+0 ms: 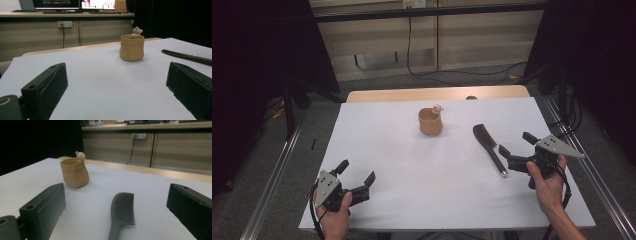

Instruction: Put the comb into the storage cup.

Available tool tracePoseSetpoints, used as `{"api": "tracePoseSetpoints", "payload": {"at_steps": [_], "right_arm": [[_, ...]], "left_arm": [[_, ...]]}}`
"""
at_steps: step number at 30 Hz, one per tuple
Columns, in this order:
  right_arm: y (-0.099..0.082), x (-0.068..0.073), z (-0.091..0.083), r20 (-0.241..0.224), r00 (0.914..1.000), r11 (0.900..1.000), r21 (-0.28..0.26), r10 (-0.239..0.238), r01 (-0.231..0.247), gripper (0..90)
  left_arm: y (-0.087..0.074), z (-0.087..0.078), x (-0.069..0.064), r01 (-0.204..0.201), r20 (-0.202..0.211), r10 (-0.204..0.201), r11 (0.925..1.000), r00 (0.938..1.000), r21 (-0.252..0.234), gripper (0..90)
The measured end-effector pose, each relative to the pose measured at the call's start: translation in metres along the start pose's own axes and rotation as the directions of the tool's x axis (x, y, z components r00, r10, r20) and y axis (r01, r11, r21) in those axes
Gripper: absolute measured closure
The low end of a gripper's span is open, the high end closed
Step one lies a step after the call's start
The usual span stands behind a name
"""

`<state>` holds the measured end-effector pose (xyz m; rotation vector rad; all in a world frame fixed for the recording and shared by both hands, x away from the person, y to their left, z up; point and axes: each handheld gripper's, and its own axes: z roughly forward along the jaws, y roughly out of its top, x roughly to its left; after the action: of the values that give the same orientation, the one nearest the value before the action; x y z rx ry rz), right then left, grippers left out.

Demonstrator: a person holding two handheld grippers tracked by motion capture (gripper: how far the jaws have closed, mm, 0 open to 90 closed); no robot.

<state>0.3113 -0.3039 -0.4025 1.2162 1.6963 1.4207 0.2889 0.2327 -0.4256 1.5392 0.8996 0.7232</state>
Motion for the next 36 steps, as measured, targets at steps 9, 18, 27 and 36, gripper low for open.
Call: {"api": "tracePoseSetpoints", "payload": {"at_steps": [9,18,27,36], "right_arm": [[0.000,-0.008,0.017,0.000,0.9998,0.9958,0.090,0.019,-0.019,1.8],[0.006,-0.017,0.038,0.003,0.9999,0.9887,0.149,0.017,-0.017,1.0],[0.014,-0.021,0.053,-0.035,0.9994,0.9610,0.276,0.007,0.003,1.9],[0.022,-0.026,0.064,-0.100,0.9934,0.9237,0.383,0.056,-0.013,2.4]], "left_arm": [[0.000,0.002,0.000,-0.008,0.017,0.008,0.9999,0.9998,0.006,3.7],[0.001,0.003,0.000,-0.012,0.004,0.012,0.9999,0.9999,0.000,3.7],[0.000,0.005,0.001,-0.004,0.014,0.004,1.0000,0.9999,0.005,3.7],[0.000,0.005,0.002,-0.007,0.020,0.007,1.0000,0.9998,0.005,3.7]]}}
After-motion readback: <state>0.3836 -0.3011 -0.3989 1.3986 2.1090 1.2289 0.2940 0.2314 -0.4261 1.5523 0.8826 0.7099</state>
